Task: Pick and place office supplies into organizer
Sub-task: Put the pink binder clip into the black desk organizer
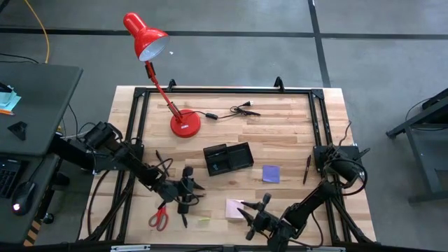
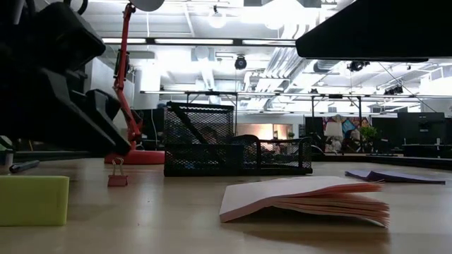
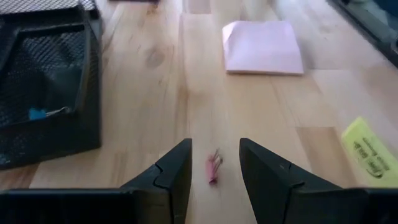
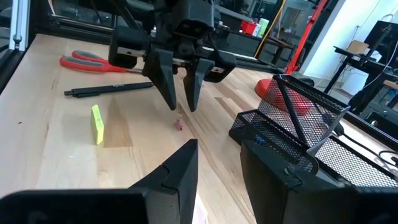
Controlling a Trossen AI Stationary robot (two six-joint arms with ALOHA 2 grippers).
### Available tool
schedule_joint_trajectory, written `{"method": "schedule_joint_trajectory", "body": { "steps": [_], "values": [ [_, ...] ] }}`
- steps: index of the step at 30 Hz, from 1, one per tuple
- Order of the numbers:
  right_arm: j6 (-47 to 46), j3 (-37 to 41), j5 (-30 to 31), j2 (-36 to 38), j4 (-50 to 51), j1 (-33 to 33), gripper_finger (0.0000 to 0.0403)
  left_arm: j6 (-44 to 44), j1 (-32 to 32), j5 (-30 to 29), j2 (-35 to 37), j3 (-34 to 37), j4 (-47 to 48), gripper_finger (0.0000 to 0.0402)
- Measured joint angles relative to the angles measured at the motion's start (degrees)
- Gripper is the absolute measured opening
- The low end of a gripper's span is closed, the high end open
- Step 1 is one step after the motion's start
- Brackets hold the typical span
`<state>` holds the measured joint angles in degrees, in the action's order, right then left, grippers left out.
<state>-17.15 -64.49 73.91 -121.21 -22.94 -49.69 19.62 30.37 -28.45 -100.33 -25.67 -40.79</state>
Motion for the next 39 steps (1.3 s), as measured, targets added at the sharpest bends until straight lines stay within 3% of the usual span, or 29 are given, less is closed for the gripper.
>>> {"method": "schedule_joint_trajectory", "body": {
  "steps": [10,39],
  "values": [
    [-0.9,0.0,-0.9,0.0,0.7,0.2,0.0114,-0.3,0.0,1.9,0.0,-0.2,0.8,0.0124],
    [-1.1,0.0,-0.9,0.0,0.7,0.2,0.0114,0.8,0.0,-1.2,-0.7,-0.2,1.5,0.0124]
  ]
}}
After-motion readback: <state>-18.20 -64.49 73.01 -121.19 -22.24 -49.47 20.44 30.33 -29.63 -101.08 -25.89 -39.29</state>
